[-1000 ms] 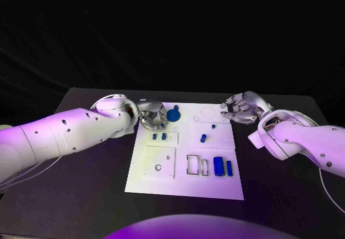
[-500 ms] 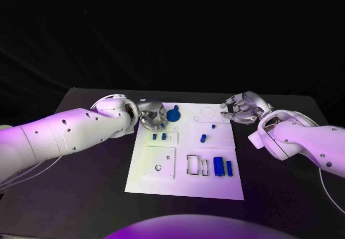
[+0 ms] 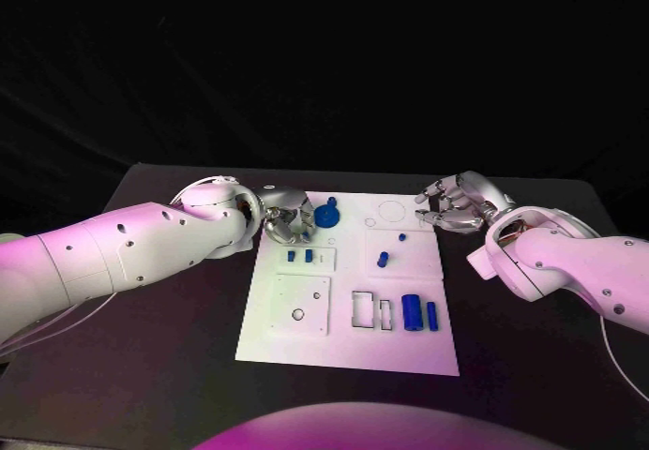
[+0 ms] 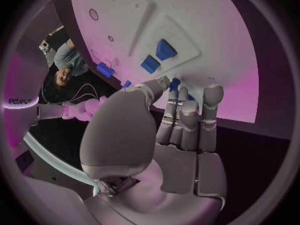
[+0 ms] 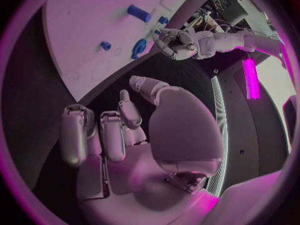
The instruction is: Assemble the parts on the task board
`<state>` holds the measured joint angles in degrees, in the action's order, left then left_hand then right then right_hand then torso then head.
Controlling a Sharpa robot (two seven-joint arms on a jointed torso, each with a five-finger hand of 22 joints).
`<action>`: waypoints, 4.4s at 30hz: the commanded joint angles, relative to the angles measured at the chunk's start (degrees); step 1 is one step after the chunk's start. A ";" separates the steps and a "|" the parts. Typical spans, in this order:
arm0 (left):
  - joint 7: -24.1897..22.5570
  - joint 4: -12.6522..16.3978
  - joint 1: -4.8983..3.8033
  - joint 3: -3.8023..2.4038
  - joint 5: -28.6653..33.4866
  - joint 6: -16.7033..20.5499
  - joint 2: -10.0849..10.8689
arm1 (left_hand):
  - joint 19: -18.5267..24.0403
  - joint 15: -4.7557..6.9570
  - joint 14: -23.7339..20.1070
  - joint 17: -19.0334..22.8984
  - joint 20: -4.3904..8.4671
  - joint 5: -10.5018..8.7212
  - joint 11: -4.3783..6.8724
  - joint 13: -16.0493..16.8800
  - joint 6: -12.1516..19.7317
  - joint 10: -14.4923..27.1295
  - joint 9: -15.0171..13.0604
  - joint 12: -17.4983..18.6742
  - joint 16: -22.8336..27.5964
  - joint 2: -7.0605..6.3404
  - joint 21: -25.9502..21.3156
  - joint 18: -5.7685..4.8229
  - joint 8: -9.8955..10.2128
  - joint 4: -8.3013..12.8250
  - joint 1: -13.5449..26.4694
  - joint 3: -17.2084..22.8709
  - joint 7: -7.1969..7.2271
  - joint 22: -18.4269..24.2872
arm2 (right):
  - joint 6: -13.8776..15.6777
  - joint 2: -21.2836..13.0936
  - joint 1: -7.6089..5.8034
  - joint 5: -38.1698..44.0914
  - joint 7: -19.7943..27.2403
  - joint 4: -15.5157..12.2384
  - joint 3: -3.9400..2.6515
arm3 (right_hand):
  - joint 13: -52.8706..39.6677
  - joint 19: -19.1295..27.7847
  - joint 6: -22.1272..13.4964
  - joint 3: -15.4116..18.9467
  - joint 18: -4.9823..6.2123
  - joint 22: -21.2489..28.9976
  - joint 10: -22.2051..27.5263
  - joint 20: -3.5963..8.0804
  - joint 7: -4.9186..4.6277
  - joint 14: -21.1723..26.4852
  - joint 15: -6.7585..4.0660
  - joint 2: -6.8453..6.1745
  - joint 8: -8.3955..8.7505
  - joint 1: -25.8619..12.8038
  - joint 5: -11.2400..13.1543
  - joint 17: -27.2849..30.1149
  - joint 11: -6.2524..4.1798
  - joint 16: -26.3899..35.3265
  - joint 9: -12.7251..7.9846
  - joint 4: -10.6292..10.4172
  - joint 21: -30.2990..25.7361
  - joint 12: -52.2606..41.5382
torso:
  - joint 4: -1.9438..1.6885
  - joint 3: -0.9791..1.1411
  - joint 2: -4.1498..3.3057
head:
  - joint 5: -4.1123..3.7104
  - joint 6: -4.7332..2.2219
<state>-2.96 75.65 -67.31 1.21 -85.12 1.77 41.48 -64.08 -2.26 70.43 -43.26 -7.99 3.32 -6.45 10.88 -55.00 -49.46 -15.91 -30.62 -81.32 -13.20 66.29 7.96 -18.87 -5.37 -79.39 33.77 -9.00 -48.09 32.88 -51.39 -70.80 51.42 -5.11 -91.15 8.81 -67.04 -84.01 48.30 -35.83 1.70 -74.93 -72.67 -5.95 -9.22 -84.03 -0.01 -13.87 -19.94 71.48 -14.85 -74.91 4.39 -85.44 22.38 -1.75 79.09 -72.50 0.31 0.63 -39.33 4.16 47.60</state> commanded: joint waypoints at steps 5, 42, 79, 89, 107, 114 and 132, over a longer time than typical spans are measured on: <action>-0.59 0.42 -0.01 -0.03 0.19 -0.47 0.21 | 0.20 -0.11 -0.40 0.07 -0.04 -0.25 0.07 0.06 -0.37 0.43 -0.06 -0.35 0.25 -0.03 0.03 0.94 -0.31 0.08 -0.74 0.33 0.11 -0.11 | -0.51 0.06 0.08 0.51 0.04 0.00 0.00 | 0.05 -0.26 -0.30 -0.18 0.97 -9.63 0.31 0.04 0.04 -3.47 -0.11 0.18 -0.18 -0.57 -0.15 -4.47 -0.24 0.32 0.06 0.11 -0.08 0.25 | 0.02 -0.01 0.02 | 0.01 0.04; -3.01 1.11 -0.01 -0.06 2.72 3.69 0.83 | 2.60 -1.54 -3.15 5.24 -1.08 -0.25 -1.58 -1.47 7.39 5.59 2.47 0.39 0.90 -1.82 -2.07 1.51 5.67 -1.40 -0.46 -3.11 0.20 2.91 | -0.18 0.14 0.13 0.41 0.76 0.56 0.00 | 7.75 1.16 -0.98 -0.69 1.63 -8.28 6.35 0.04 -0.05 -2.79 -0.10 0.18 -0.46 -0.80 -0.17 -2.06 -0.20 1.67 -0.07 0.30 -3.02 6.86 | 0.03 -0.01 0.04 | -0.03 -0.09; -18.61 7.69 -0.06 -1.25 74.09 7.93 11.49 | 17.08 -1.49 -14.20 31.77 -1.29 -0.20 -0.29 -6.97 0.34 -13.83 2.57 12.03 41.59 2.32 -23.02 2.42 3.11 4.56 -0.50 2.82 -1.46 17.62 | -18.38 4.94 0.15 40.51 -2.47 4.46 0.00 | 55.90 3.88 4.97 0.14 3.03 -5.02 13.66 -0.63 -0.13 -1.24 0.97 -2.41 1.12 3.36 -0.04 5.17 1.44 7.41 -2.54 2.37 -11.79 58.81 | 0.07 -0.11 -0.10 | -5.31 -3.15; -19.36 8.65 -0.06 -1.25 74.31 7.95 11.85 | 17.19 -1.69 -14.17 31.63 -1.36 -0.19 -0.54 -6.95 0.36 -13.80 2.69 13.15 42.83 2.38 -23.36 2.33 3.27 5.16 -0.70 2.59 -1.70 17.71 | -19.34 5.94 0.40 42.40 -4.75 4.55 0.00 | 56.86 4.00 5.81 0.94 3.10 -4.93 14.29 -0.90 -0.27 -1.18 1.21 -2.11 1.45 3.65 -0.09 5.20 1.69 7.45 -2.78 2.26 -12.15 59.82 | 0.01 -0.05 -0.08 | -5.37 -2.78; -18.85 9.02 -0.06 -1.25 74.24 8.40 12.32 | 17.54 -2.03 -14.37 31.28 -1.62 -0.20 -0.87 -6.91 0.82 -13.53 2.92 14.22 43.69 2.36 -24.03 2.24 3.67 5.19 -0.22 2.19 -2.01 17.97 | -18.49 7.31 2.07 46.38 -5.96 5.49 0.00 | 57.86 3.28 8.36 -0.24 2.88 -5.67 12.84 -0.75 0.22 -1.34 0.90 -0.20 1.31 4.58 -0.37 4.74 1.31 7.12 -2.90 1.50 -10.86 60.02 | -0.04 0.00 -0.04 | -5.27 -2.26; -18.70 8.93 -0.06 -1.25 74.17 8.45 12.32 | 17.58 -2.08 -14.42 31.21 -1.67 -0.19 -0.91 -6.90 0.90 -13.49 2.96 14.35 43.78 2.38 -24.14 2.23 3.73 5.17 -0.15 2.15 -2.06 18.02 | -14.62 7.40 2.40 48.89 -7.41 5.44 -0.01 | 58.14 2.90 8.89 -1.15 2.71 -6.10 12.18 -0.66 0.31 -1.40 0.81 0.08 1.34 4.62 -0.33 4.55 1.20 7.00 -2.94 1.19 -10.04 60.00 | 0.00 0.02 -0.03 | -5.29 -2.25; -18.20 8.75 -0.06 -1.25 73.94 8.12 12.14 | 17.66 -2.18 -14.57 31.08 -1.75 -0.20 -1.01 -6.88 1.06 -13.37 3.03 14.62 43.97 2.39 -24.36 2.23 3.85 5.22 -0.12 2.09 -2.15 18.12 | -14.19 7.22 2.60 48.23 -7.51 5.10 -0.02 | 58.36 2.68 9.22 -1.36 2.62 -6.35 11.88 -0.59 0.41 -1.45 0.74 -0.62 1.37 4.48 -0.25 4.49 1.12 6.94 -2.95 1.16 -9.59 60.05 | 0.01 0.00 0.01 | -5.34 -1.89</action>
<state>-21.03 84.33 -67.33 0.02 -11.31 10.64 53.75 -46.68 -4.00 56.02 -12.13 -9.43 3.32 -7.08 3.92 -54.17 -62.97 -12.96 -16.35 -37.70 -10.64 42.27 9.74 -15.26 -0.16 -80.13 36.12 -10.84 -30.02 19.47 -44.23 -68.28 99.35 -12.34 -86.14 8.79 -8.77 -80.75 49.91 -36.78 4.85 -74.91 -60.67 -6.55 -9.50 -83.93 0.92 -14.40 -18.83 76.09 -14.85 -70.36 5.67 -78.23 19.50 -0.63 69.16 -12.14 0.33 0.65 -39.34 -1.16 45.68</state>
